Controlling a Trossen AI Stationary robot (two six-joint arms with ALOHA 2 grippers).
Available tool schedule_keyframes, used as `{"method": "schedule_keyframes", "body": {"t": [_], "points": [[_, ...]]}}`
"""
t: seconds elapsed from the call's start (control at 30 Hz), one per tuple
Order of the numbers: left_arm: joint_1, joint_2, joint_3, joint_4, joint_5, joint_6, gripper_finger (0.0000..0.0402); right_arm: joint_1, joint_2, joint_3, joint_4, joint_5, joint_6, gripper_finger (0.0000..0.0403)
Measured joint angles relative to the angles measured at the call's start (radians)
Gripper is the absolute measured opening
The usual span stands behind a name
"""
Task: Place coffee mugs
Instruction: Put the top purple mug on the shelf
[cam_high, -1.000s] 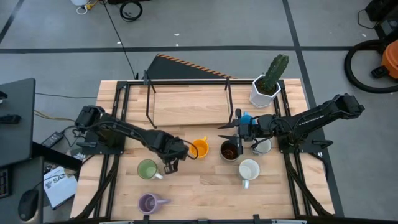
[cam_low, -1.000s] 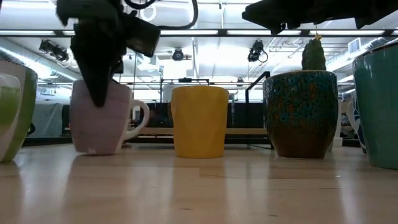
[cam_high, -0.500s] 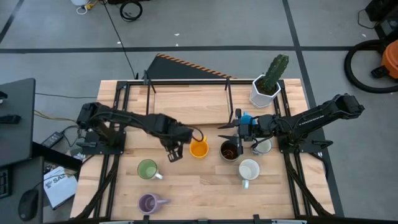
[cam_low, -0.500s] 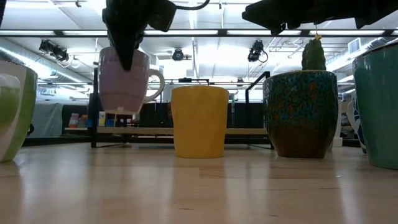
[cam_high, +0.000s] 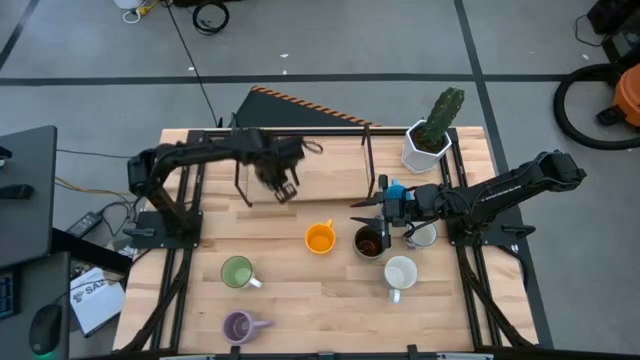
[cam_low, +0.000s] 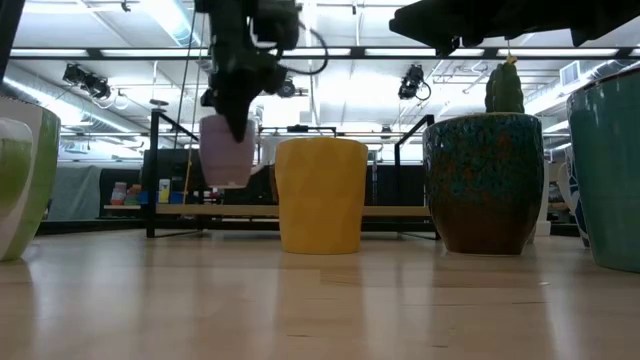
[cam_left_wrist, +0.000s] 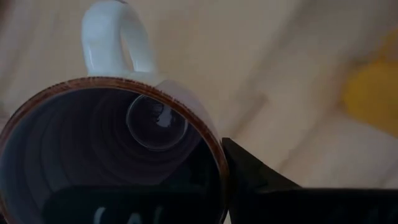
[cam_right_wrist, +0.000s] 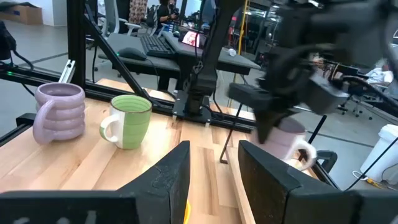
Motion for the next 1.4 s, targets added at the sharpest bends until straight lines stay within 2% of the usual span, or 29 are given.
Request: {"method": "schedule_keyframes", "body": {"t": [0.2, 0.47, 0.57, 1.03, 1.13, 1.4], "points": [[0.147, 0.000, 0.000, 0.051, -0.022, 0.078, 0.0028, 0.000, 0.000, 0.000, -0.003, 0.000, 0.000, 0.0142], [0.282, 0.040, 0.000, 0.081, 0.087, 0.096, 0.0029, 0.000, 0.000, 0.000, -0.002, 0.000, 0.000, 0.0142], [0.291, 0.059, -0.001, 0.082, 0.109, 0.095, 0.0029, 0.000, 0.000, 0.000, -0.001, 0.000, 0.000, 0.0142], [0.287, 0.081, -0.001, 0.096, 0.095, 0.072, 0.0031, 0.000, 0.000, 0.000, 0.000, -0.024, 0.000, 0.0142], [0.286, 0.081, -0.001, 0.097, 0.089, 0.072, 0.0048, 0.000, 0.000, 0.000, 0.000, -0.024, 0.000, 0.0142], [0.286, 0.081, -0.001, 0.098, 0.088, 0.071, 0.0133, 0.000, 0.000, 0.000, -0.001, -0.024, 0.000, 0.0142]]}}
